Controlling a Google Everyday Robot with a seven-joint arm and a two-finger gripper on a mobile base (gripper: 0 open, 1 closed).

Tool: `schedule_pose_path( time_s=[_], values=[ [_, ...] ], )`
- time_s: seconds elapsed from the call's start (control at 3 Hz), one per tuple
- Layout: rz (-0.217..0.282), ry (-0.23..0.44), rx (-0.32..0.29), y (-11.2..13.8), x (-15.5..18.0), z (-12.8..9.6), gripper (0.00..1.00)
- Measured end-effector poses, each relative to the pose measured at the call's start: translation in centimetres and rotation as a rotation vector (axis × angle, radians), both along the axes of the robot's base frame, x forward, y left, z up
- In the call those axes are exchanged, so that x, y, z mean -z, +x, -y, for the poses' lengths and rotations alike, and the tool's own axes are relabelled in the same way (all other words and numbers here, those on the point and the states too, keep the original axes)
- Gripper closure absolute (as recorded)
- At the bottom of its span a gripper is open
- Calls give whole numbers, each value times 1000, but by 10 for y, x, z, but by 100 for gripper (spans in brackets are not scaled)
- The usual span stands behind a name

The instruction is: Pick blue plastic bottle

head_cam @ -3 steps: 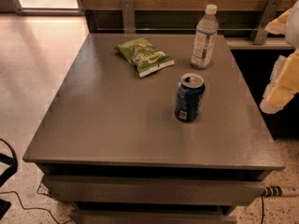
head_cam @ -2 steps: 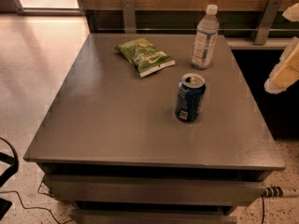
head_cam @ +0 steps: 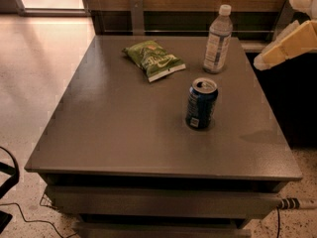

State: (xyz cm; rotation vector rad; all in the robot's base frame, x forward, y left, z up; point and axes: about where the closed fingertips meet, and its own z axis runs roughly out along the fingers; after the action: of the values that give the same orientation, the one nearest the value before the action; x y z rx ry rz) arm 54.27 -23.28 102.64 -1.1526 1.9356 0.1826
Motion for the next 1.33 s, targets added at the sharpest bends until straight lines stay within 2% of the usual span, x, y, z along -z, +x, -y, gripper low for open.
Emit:
schedule_pose_path(
  time_s=[0.33, 0.67, 1.0, 1.33],
  values=[
    [107, 124, -26, 19, 7, -9, 0],
    [200, 228, 23, 32, 17, 8, 0],
    [215, 247, 100, 30, 23, 38, 0],
    [218, 248, 106, 30, 22, 41, 0]
  ],
)
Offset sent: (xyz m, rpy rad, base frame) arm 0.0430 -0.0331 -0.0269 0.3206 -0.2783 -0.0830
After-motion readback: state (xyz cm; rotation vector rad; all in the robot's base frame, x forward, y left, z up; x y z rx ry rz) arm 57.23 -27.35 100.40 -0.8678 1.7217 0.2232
